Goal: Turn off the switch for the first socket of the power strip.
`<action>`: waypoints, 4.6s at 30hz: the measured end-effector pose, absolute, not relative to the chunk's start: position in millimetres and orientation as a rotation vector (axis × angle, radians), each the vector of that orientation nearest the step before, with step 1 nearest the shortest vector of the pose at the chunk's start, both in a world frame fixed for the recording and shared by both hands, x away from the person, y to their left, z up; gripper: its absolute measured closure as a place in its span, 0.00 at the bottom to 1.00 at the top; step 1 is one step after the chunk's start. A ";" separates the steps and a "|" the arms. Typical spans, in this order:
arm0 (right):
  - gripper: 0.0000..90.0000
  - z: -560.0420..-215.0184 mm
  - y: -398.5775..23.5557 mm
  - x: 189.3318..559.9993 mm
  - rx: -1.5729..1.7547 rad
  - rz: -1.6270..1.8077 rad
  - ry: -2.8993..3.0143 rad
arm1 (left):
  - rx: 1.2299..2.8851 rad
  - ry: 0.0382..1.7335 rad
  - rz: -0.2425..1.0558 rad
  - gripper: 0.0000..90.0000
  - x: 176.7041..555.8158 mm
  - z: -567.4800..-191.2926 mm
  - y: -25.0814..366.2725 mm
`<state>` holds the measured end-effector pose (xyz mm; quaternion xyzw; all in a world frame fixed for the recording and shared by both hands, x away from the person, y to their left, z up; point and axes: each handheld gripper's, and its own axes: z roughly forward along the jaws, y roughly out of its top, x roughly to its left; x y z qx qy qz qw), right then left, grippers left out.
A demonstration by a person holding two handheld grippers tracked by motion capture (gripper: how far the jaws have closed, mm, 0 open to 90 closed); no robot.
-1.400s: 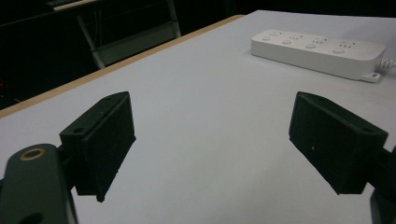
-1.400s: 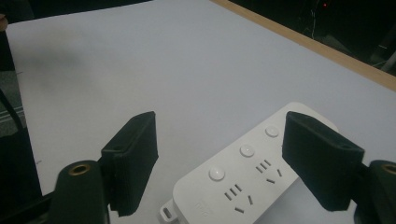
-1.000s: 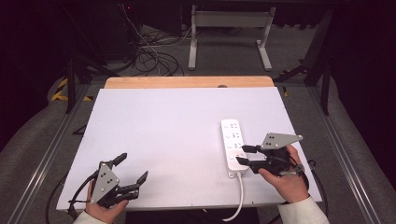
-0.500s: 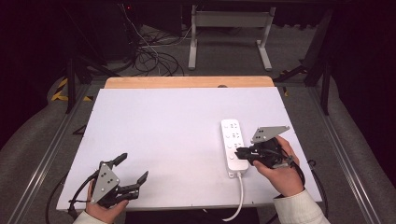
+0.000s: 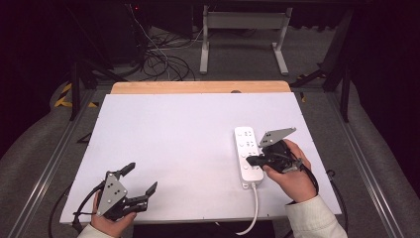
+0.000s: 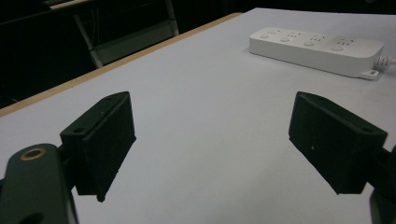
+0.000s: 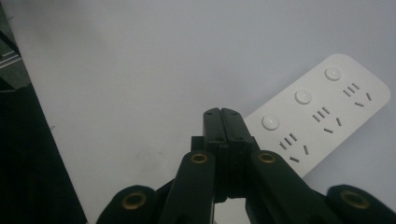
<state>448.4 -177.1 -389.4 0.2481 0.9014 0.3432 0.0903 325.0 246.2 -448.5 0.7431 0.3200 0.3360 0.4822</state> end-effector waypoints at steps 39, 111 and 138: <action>1.00 -425.9 -158.2 482.1 0.815 0.767 2.789 | 1.816 0.791 0.808 0.17 325.6 -449.6 245.4; 1.00 -436.6 -150.4 475.0 0.834 0.680 2.749 | 1.815 0.789 0.808 0.17 324.7 -449.3 245.6; 1.00 -396.6 -157.7 454.5 0.687 0.946 2.618 | 1.816 0.788 0.812 0.17 325.9 -449.2 245.2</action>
